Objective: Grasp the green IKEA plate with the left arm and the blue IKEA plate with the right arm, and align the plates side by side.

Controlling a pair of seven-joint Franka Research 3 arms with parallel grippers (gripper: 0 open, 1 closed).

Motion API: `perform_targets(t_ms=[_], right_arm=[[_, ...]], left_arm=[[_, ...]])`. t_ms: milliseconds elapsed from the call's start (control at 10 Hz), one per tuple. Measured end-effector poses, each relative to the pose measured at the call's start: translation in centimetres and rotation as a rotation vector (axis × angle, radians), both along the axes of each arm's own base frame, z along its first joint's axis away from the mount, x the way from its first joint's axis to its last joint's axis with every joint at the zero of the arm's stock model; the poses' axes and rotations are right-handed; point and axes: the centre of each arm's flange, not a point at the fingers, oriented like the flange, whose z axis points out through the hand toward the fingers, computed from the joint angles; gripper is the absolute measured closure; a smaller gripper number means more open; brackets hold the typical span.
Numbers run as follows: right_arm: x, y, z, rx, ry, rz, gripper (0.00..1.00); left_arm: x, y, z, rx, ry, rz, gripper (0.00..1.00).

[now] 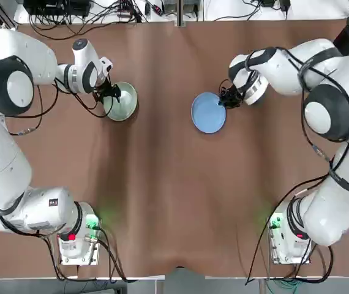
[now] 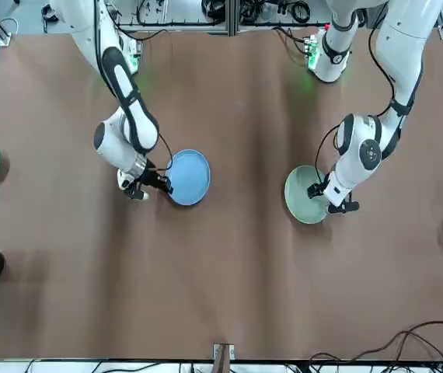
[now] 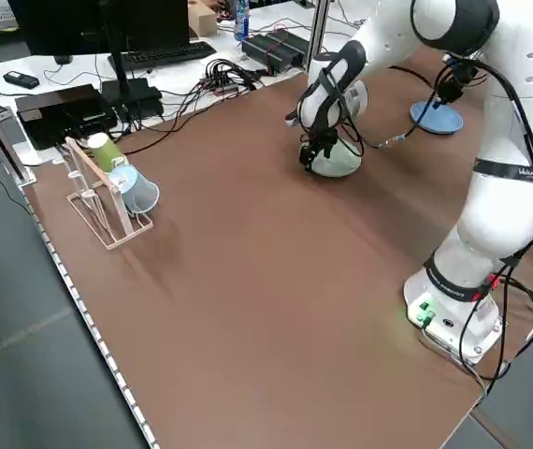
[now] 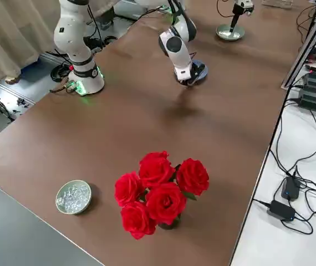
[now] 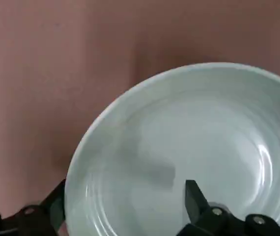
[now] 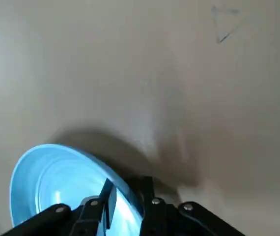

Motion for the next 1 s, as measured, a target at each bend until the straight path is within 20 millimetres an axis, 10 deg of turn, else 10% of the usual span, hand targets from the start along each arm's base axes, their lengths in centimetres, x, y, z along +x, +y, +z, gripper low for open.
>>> perform_targets(t_ms=[1000], right_arm=[[0.6, 7.2, -0.3, 0.065, 0.006, -0.102, 0.71]], left_arm=[[0.2, -2.8, 0.2, 0.022, 0.091, 0.117, 0.0]])
